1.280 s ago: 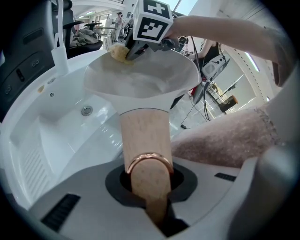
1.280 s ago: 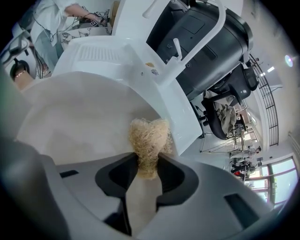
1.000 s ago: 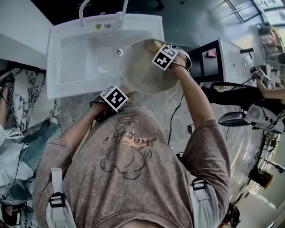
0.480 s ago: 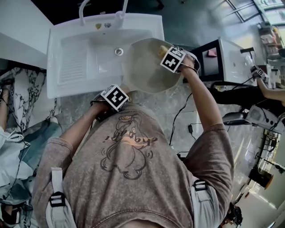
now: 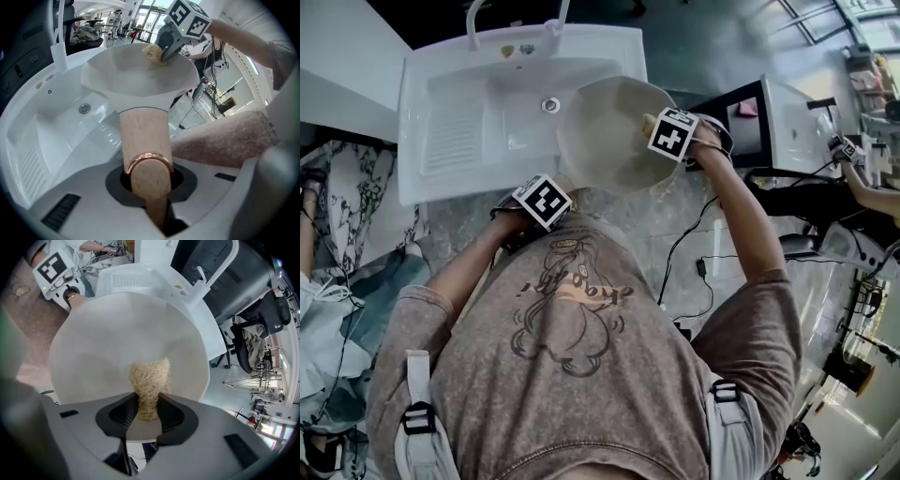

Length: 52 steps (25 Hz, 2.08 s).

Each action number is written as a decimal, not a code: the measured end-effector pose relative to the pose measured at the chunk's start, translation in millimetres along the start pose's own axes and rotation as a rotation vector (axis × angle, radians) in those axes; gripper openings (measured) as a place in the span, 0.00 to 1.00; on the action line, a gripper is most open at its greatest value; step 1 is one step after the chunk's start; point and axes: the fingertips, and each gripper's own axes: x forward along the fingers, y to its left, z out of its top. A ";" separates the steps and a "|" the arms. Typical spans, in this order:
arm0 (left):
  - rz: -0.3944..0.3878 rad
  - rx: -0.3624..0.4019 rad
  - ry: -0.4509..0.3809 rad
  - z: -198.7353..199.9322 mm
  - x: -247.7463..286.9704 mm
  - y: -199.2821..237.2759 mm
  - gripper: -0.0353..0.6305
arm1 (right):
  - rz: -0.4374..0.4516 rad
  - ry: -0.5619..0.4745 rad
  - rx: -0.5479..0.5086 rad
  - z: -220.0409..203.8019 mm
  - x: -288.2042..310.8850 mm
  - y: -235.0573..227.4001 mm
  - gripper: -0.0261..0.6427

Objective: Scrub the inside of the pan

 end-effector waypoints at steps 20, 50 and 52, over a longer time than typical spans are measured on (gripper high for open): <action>-0.027 -0.007 0.016 -0.9 0.0 -0.9 0.13 | 0.297 -0.088 -0.209 48.1 -14.5 106.7 0.25; -0.074 -0.011 0.011 -0.1 0.4 -12.4 0.13 | 0.327 -0.197 -0.151 155.7 16.7 112.1 0.25; -0.076 -0.010 0.010 -0.2 0.2 -13.1 0.13 | 0.318 -0.203 -0.134 160.0 18.1 106.8 0.25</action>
